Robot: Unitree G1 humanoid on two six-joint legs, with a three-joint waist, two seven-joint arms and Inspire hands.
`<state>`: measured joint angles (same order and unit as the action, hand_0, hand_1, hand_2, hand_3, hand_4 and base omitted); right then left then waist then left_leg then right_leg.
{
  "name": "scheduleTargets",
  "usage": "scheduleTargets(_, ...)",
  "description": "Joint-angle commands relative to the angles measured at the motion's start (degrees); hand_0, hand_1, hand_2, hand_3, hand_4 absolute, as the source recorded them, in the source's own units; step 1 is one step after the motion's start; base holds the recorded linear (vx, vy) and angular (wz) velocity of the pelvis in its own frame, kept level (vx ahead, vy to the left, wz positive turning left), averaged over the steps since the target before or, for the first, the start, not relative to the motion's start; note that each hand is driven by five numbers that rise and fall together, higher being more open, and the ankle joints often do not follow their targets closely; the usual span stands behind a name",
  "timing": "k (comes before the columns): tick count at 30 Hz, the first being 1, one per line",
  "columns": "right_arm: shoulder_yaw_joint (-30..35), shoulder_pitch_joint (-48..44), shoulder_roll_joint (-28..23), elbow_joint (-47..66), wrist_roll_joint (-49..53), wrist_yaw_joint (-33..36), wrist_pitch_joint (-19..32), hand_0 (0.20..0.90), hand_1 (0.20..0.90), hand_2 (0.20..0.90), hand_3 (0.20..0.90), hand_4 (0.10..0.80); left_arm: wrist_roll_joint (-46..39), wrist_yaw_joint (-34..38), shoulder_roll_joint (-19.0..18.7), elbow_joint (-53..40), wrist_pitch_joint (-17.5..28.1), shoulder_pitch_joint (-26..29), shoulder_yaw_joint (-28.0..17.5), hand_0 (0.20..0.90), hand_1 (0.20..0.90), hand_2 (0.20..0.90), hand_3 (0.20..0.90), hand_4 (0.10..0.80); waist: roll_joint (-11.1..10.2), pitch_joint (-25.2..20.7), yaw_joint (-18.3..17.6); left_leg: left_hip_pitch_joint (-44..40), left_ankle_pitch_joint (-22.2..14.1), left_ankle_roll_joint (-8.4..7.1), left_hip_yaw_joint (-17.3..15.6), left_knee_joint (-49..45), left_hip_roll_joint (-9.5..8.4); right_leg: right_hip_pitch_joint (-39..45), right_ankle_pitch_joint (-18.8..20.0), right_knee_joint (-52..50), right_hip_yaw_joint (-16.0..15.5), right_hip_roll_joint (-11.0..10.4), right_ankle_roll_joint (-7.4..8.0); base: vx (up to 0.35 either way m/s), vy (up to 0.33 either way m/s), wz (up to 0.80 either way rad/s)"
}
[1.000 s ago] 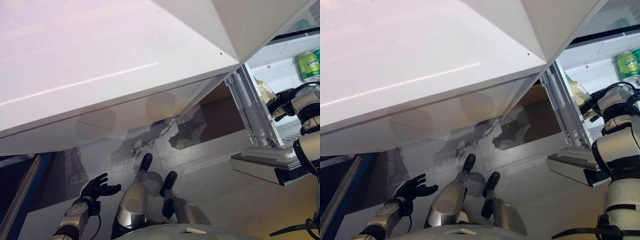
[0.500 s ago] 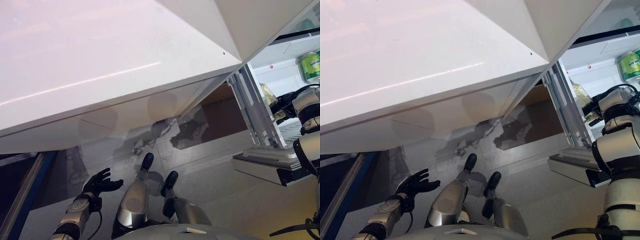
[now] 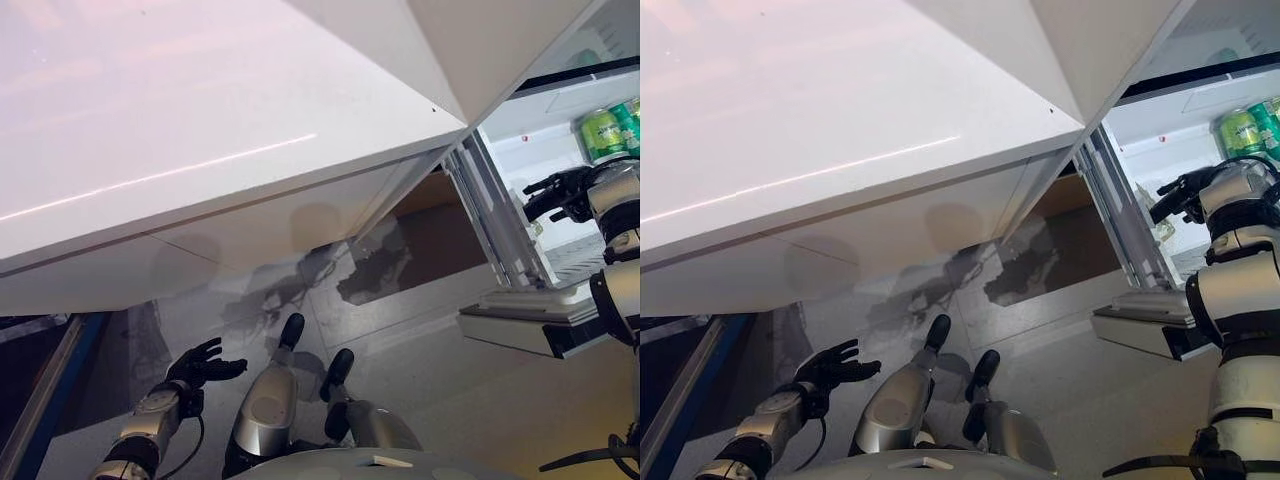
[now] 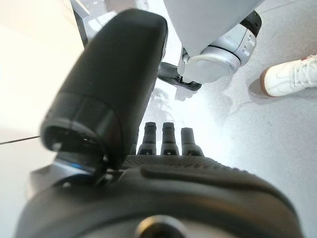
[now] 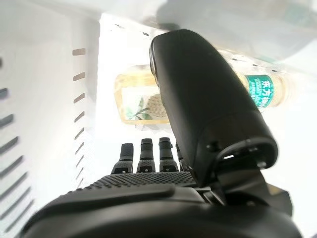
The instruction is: Put drinks into fridge and close the fridge
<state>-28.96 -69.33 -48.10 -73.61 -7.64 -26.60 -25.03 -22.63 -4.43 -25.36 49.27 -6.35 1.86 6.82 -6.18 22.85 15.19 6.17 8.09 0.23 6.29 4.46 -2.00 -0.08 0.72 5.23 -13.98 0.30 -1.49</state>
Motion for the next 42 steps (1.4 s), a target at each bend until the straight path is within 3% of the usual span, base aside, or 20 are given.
scheduleTargets(1,-4.5,-3.3,-6.2,2.6,3.2,12.2,4.0,0.9,0.9,0.9,0.9,0.8,-1.0,-2.2,-2.4,4.7,-1.1,-2.6,2.2,0.9,0.9,0.9,0.9,0.8,1.1,-6.7,-1.9,-0.9,-6.5,-0.15,-2.9,0.3,-0.65,-3.3,1.9,-1.8,1.3,-2.3,4.77,0.007,0.059,-0.14)
scheduleTargets(5,-3.9,-3.1,-7.4,4.5,7.6,19.1,8.0,0.9,0.9,0.9,0.9,0.8,0.2,-3.8,-1.8,7.6,-0.7,-2.4,3.1,0.9,0.9,0.9,0.9,0.8,1.3,-8.1,-2.8,-2.1,-6.8,-0.14,-3.3,0.4,-0.71,-2.2,1.8,-1.5,1.6,-2.6,5.0,0.017,0.042,-0.05)
scheduleTargets(7,-1.2,-1.2,-9.1,9.8,11.1,26.0,11.5,0.9,0.9,0.9,0.9,0.8,1.2,-4.6,-0.9,9.9,-0.5,-2.5,3.6,0.9,0.9,0.9,0.9,0.8,1.6,-10.0,-4.2,-3.4,-7.4,-0.18,-3.8,0.5,-0.83,-1.2,1.6,-1.3,2.0,-2.9,5.37,0.07,0.062,0.0)
scheduleTargets(12,4.3,5.0,-12.9,24.4,15.2,37.4,14.5,0.9,0.9,0.9,0.9,0.8,2.1,-6.0,0.2,12.3,-0.5,-3.3,3.7,0.9,0.9,0.9,0.9,0.8,2.4,-13.1,-7.1,-5.3,-8.4,-0.16,-4.7,0.5,-0.86,0.0,1.4,-0.9,3.2,-3.1,6.03,0.03,0.059,-0.03)
scheduleTargets(23,31.7,30.5,-13.1,55.8,14.3,50.3,24.3,0.9,0.9,0.9,0.9,0.8,4.6,-6.8,3.8,16.9,-0.1,-5.6,-0.2,0.9,0.9,0.9,0.9,0.8,4.5,-18.9,-13.5,-9.6,-10.9,0.11,-6.8,0.5,-0.37,2.7,-0.2,-1.0,6.5,-2.8,6.49,0.014,0.017,-0.15)
scheduleTargets(29,45.9,47.9,-7.6,66.5,12.1,56.5,28.1,0.9,0.9,0.9,0.9,0.8,6.2,-6.7,5.2,17.3,0.1,-7.5,-3.4,0.9,0.9,0.9,0.9,0.8,5.3,-19.5,-16.2,-11.4,-12.5,0.86,-8.3,-1.6,-0.23,3.2,-2.3,-4.4,7.9,-2.8,5.76,0.006,-0.033,-0.23)
scheduleTargets(34,55.2,61.3,0.7,68.7,11.5,64.6,32.1,0.9,0.9,0.9,0.9,0.8,7.2,-5.8,6.7,16.7,-0.1,-8.7,-4.9,0.9,0.9,0.9,0.9,0.8,5.9,-18.4,-17.9,-11.9,-15.3,2.02,-8.6,-6.1,-0.7,3.5,-4.2,-8.4,9.0,-2.5,4.85,0.025,-0.041,-0.15)
scheduleTargets(37,58.8,66.7,5.7,67.3,13.8,68.6,35.0,0.9,0.9,0.9,0.9,0.8,7.8,-5.4,7.4,16.5,0.3,-9.5,-5.6,0.9,0.9,0.9,0.9,0.8,6.3,-17.2,-18.7,-11.7,-17.4,2.78,-8.2,-9.7,-0.99,2.9,-6.4,-12.5,9.4,-2.1,3.93,0.062,-0.029,-0.04)
scheduleTargets(42,58.3,72.0,13.4,59.2,16.8,66.4,37.2,0.9,0.9,0.9,0.9,0.8,7.1,-3.5,8.7,15.0,0.6,-9.5,-5.5,0.9,0.9,0.9,0.9,0.8,7.0,-12.5,-20.1,-9.1,-22.8,4.31,-8.3,-20.7,-2.04,0.5,-11.7,-22.7,8.7,-3.0,1.56,0.043,-0.002,-0.02)
